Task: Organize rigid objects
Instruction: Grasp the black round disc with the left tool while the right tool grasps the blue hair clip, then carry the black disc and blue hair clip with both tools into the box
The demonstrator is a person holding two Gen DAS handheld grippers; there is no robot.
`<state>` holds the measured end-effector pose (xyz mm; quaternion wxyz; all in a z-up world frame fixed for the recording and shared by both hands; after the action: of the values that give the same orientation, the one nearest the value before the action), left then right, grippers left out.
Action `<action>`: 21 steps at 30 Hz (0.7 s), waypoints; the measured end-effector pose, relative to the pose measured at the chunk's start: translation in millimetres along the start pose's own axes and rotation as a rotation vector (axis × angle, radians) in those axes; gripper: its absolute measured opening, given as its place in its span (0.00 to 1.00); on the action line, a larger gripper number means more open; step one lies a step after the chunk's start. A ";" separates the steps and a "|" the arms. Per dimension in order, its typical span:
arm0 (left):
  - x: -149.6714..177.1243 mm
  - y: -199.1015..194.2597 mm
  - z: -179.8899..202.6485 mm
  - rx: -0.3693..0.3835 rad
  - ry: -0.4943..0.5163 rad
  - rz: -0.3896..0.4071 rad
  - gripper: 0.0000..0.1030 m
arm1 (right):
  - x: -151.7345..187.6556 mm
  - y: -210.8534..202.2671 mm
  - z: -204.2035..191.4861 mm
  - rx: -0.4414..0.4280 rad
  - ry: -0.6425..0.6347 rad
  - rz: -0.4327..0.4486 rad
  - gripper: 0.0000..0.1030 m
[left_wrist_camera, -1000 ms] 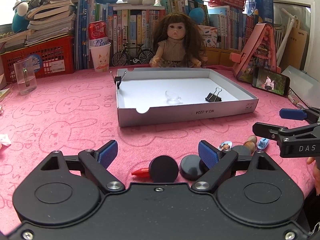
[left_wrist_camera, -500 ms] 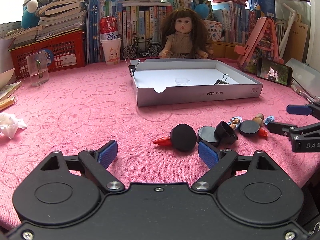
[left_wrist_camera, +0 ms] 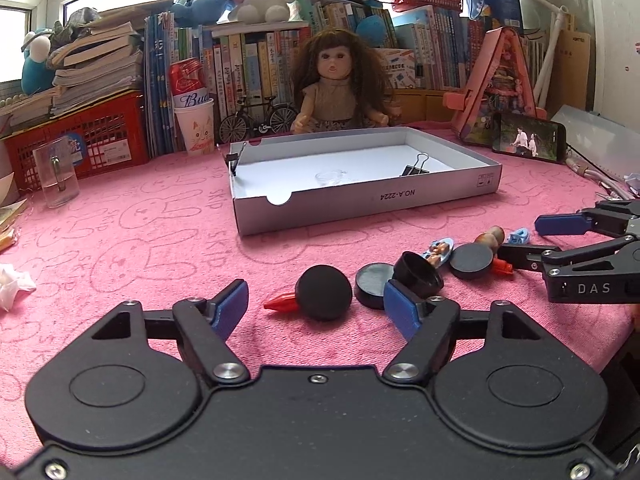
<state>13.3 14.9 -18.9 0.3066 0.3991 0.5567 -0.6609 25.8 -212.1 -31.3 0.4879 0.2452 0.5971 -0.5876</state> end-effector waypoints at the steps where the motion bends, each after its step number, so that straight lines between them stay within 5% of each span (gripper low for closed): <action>1: 0.1 0.5 0.5 0.003 -0.001 0.000 0.67 | 0.3 -0.6 -1.2 -0.005 0.002 0.001 0.68; 3: 0.1 1.8 0.9 0.009 -0.005 -0.002 0.66 | 0.5 -1.8 -4.1 -0.010 -0.002 0.005 0.57; 11: 1.0 3.3 2.7 0.028 -0.009 -0.007 0.60 | -1.7 -2.2 -7.3 -0.013 0.002 0.015 0.42; 19: 1.1 1.9 2.9 -0.016 0.010 0.016 0.28 | -2.1 -4.0 -1.4 0.011 0.015 0.021 0.42; 21: -0.4 1.7 1.5 -0.021 -0.002 0.018 0.29 | -2.5 -4.2 -0.5 0.014 0.017 0.023 0.42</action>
<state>14.6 13.2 -19.3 0.3172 0.4003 0.5596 -0.6527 23.0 -211.7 -27.3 0.4878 0.2607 0.5943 -0.5839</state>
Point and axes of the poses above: each gripper's, at about its wrist camera, not at the fingertips, and y roughly the way its jaws point, z to its right, x to its underside, the point moved 3 cm from there along y, roughly the way its jaws point, and after that the axes turned 7 degrees about -y, right-handed, at the moved point
